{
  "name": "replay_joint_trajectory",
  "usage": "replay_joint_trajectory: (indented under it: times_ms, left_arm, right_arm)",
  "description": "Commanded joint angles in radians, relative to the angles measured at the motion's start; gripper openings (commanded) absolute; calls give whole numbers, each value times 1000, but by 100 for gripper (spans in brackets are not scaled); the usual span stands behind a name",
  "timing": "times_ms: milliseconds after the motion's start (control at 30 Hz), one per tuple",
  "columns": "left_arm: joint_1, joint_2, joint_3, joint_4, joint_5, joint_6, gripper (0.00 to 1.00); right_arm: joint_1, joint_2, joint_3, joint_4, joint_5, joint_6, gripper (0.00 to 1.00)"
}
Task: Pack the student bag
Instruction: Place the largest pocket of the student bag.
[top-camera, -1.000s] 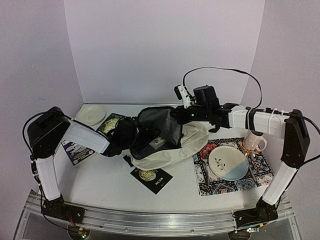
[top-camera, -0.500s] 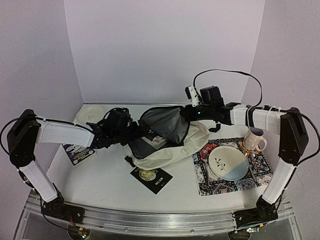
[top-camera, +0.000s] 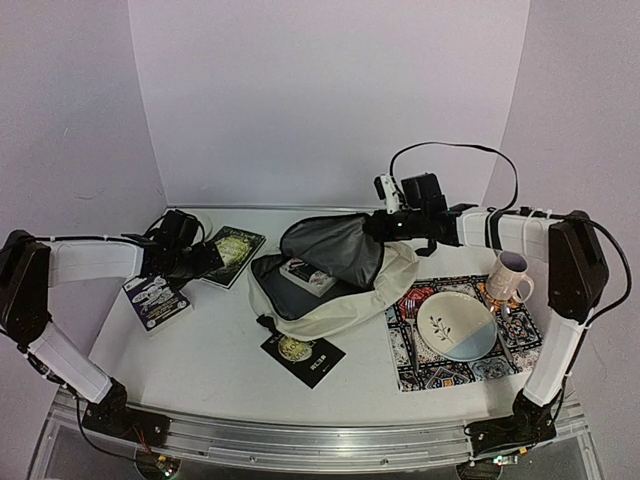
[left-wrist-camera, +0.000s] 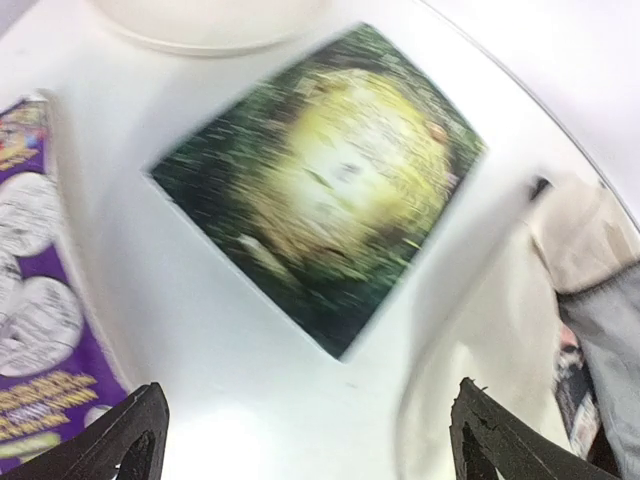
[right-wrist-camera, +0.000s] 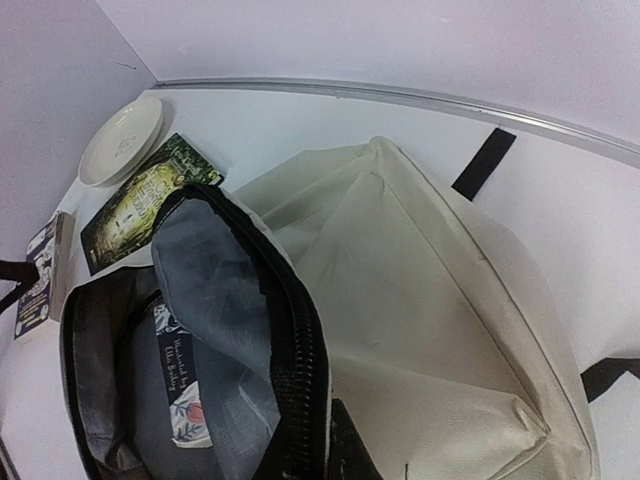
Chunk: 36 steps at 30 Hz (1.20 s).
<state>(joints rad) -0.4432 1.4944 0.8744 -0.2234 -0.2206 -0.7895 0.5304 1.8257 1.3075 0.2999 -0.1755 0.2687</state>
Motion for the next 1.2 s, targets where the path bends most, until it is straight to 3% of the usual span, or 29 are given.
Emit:
replay_joint_trajectory:
  times_ms: [0,233,500,667,967,1167]
  left_arm:
    - [147,-23,10,-90,-3,58,100]
    - [294,58,61,-107,5,93,99]
    - [314,266,212,-205,-53,148,100]
    - [312,304,213,-252,-69,166,97]
    - [256,339,145,-304,-60,188,80]
    - [172,367,93,-318,-13,180,60]
  right_arm:
    - [-6,14,35,18,-112,-29,14]
    - [-5,-26,-16,18,-178,-37,23]
    - [7,-100,-75,17,-229,-58,40]
    - [12,-132,-112,21,-222,-67,49]
    - [17,-163,-160,54,-216,-62,59]
    - [17,-205,-188,64,-213,-62,61]
